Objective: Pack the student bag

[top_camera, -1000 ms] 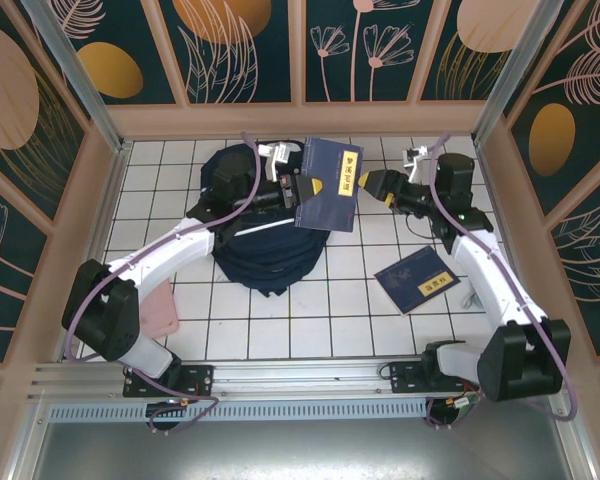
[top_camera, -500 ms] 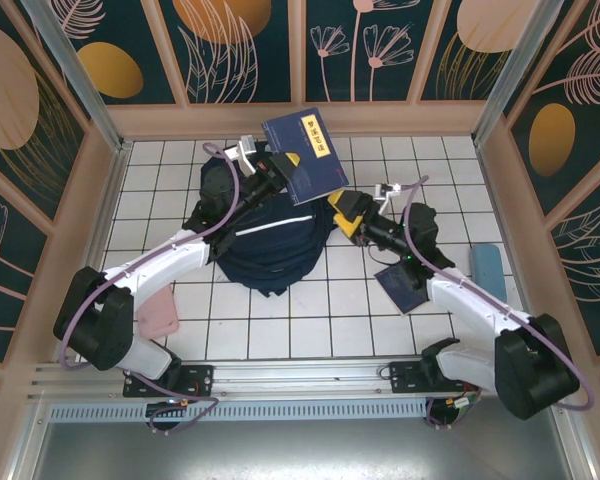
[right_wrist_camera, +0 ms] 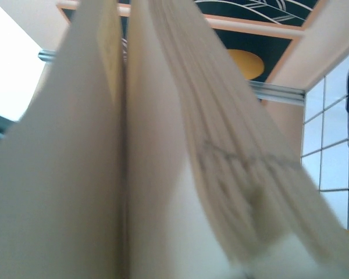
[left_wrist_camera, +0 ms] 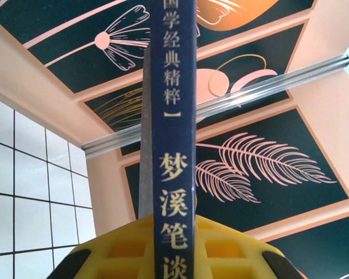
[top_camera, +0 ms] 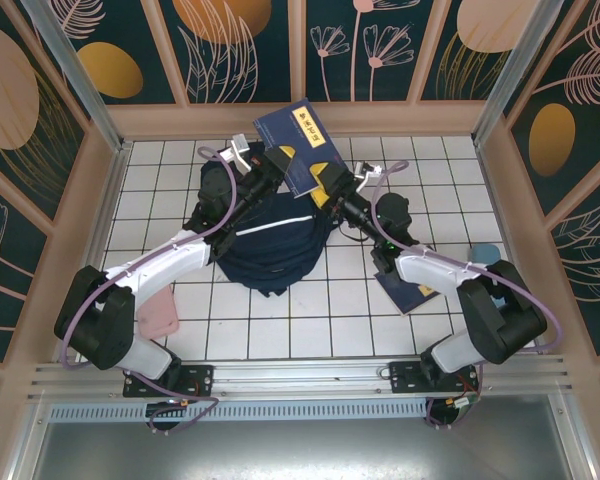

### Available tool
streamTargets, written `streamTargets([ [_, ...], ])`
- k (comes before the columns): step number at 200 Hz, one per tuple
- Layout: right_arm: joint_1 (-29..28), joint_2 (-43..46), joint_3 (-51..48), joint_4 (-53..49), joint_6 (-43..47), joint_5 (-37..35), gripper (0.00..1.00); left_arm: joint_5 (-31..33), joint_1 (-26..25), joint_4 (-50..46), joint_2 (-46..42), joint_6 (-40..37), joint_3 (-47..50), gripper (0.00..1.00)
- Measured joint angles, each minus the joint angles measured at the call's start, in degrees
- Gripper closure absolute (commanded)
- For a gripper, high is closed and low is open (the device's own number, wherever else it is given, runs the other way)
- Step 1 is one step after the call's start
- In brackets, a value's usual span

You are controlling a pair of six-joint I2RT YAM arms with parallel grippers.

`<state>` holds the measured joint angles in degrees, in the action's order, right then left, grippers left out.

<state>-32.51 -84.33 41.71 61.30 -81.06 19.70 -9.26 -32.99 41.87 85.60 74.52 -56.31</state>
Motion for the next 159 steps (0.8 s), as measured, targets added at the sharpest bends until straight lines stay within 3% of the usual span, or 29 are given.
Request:
streamTargets([
  [54, -1.11, -1.03, 0.33, 3.13, -2.49, -4.5, 0.74, 1.99, 0.0, 0.52, -0.07, 1.68, 0.7, 0.92],
  [69, -1.22, -1.03, 0.26, 3.17, -2.69, -5.77, 0.81, 2.58, 0.0, 0.48, -0.07, 1.75, 1.62, 0.8],
  [83, -1.36, -1.01, -0.24, 2.95, -2.14, -7.02, 0.88, 2.73, 0.0, 0.04, -0.07, 2.12, 1.92, 0.65],
  [93, -1.36, -0.7, -0.7, 2.01, -1.11, -7.91, 0.94, 2.73, 0.0, -0.76, -0.09, 1.4, 1.9, 0.48],
  [110, -1.2, 0.46, -1.29, -1.62, 1.03, -8.92, 0.99, 2.75, 0.0, -4.98, -0.17, 0.11, 1.05, 0.31],
  [133, 0.13, 4.44, -1.62, -9.88, 5.92, -9.53, 1.0, 2.99, 0.0, -12.22, -0.48, -5.31, -0.39, 0.23],
  [159, 3.63, 12.66, -3.08, -20.7, 12.94, -10.12, 1.0, 3.76, 0.0, -22.99, -1.22, -14.93, -0.61, 0.2],
])
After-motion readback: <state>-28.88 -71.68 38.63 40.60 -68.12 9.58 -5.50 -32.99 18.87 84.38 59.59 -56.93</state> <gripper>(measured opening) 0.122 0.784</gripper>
